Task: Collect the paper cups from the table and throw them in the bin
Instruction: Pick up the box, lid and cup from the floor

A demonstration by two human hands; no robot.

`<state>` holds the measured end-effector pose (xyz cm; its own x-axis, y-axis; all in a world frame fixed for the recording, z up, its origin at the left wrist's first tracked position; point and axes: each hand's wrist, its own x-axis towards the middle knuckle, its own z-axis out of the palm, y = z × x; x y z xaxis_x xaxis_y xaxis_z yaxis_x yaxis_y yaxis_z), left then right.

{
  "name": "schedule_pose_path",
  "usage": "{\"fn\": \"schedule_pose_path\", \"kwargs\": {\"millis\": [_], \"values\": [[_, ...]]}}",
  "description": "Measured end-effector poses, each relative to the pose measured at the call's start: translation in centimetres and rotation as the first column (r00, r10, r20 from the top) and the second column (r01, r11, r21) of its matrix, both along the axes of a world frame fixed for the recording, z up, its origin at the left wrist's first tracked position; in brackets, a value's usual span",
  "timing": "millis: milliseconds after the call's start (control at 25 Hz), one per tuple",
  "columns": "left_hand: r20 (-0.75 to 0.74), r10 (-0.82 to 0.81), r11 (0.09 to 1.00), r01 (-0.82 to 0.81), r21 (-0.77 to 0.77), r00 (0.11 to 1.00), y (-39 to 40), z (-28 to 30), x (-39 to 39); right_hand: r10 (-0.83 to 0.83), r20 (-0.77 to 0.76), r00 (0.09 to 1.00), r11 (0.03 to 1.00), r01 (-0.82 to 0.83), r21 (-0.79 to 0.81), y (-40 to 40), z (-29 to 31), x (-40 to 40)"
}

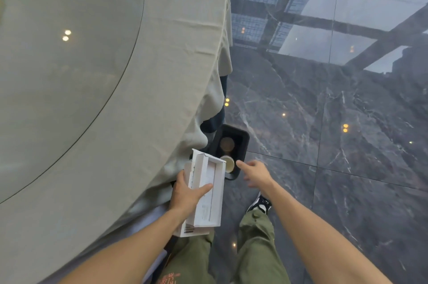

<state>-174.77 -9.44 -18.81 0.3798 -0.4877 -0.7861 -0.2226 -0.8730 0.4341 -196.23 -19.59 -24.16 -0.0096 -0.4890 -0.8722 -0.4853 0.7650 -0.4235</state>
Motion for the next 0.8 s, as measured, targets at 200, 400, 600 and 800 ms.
{"fn": "schedule_pose_path", "kwargs": {"millis": [200,400,600,800], "values": [[-0.078,0.115,0.993,-0.117,-0.017,0.990,-2.4,-0.2,-1.6,0.121,0.322,0.939,0.932,-0.219,0.289,4.7,2.8,-1.2],[-0.134,0.192,0.981,-0.187,0.049,0.972,-3.2,-1.6,-2.6,0.063,0.303,0.951,0.942,-0.157,0.297,5.4,2.4,-1.3],[-0.016,0.324,0.941,-0.321,0.107,0.946,-2.1,-2.5,-2.3,-0.222,0.212,0.952,0.943,0.155,0.293,4.5,1.5,-2.3],[0.011,0.247,0.958,-0.246,0.145,0.969,-0.7,-3.2,-1.4,-0.175,-0.088,0.981,0.980,0.182,0.082,2.0,-1.3,-1.5]]}}
